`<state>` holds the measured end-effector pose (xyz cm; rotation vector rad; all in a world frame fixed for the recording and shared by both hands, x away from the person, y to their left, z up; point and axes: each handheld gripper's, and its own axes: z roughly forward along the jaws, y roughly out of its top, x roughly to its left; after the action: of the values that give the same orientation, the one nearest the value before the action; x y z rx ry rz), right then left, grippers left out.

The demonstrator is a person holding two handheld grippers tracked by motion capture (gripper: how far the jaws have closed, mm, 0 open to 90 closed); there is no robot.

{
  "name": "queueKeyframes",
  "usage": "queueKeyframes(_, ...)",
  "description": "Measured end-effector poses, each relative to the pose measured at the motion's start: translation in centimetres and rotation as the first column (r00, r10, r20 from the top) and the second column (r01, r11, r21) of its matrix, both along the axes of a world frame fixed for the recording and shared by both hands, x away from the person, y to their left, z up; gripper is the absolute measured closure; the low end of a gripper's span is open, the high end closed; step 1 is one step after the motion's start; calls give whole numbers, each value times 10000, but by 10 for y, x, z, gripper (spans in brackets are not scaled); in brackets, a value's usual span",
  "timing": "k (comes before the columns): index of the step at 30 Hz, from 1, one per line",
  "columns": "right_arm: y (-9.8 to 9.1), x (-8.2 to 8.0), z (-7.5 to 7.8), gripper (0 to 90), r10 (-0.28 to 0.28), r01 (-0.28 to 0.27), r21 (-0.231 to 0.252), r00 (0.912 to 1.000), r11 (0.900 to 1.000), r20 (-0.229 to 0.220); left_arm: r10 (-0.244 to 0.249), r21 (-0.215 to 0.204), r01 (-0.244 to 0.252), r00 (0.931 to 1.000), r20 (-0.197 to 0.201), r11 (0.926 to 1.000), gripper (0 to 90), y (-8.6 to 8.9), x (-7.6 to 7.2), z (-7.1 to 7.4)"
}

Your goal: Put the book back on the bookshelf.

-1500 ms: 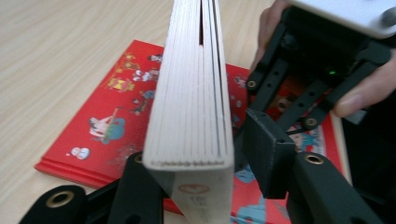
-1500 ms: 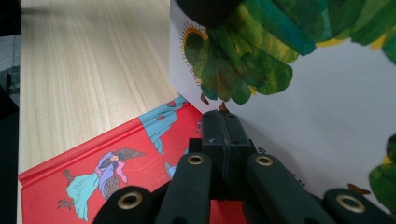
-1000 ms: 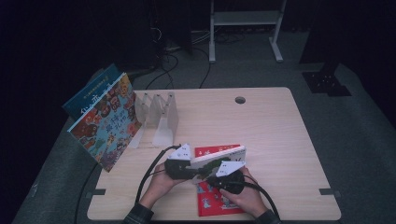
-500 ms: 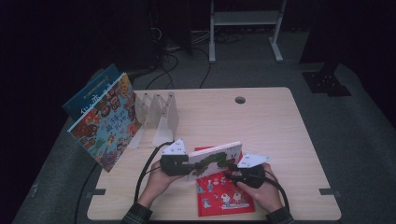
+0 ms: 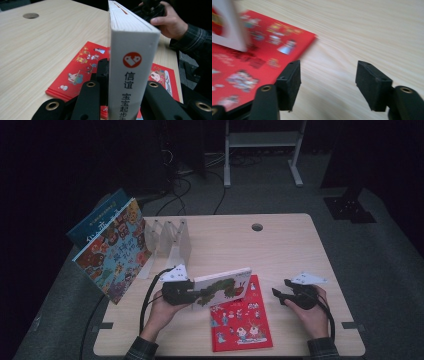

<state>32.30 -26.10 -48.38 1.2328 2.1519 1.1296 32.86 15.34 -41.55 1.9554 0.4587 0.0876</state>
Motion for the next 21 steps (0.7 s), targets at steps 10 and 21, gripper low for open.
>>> queueKeyframes(10,-28,11,-18,321,-1430,1413,-300,9876,9895,-646,418,-471,-413,9991,87,9980,752,26,-5,13)
queueKeyframes(21,-26,13,-19,235,-1658,1606,-749,9837,9842,-695,1031,-740,-1003,9941,345,9922,752,58,-15,26)
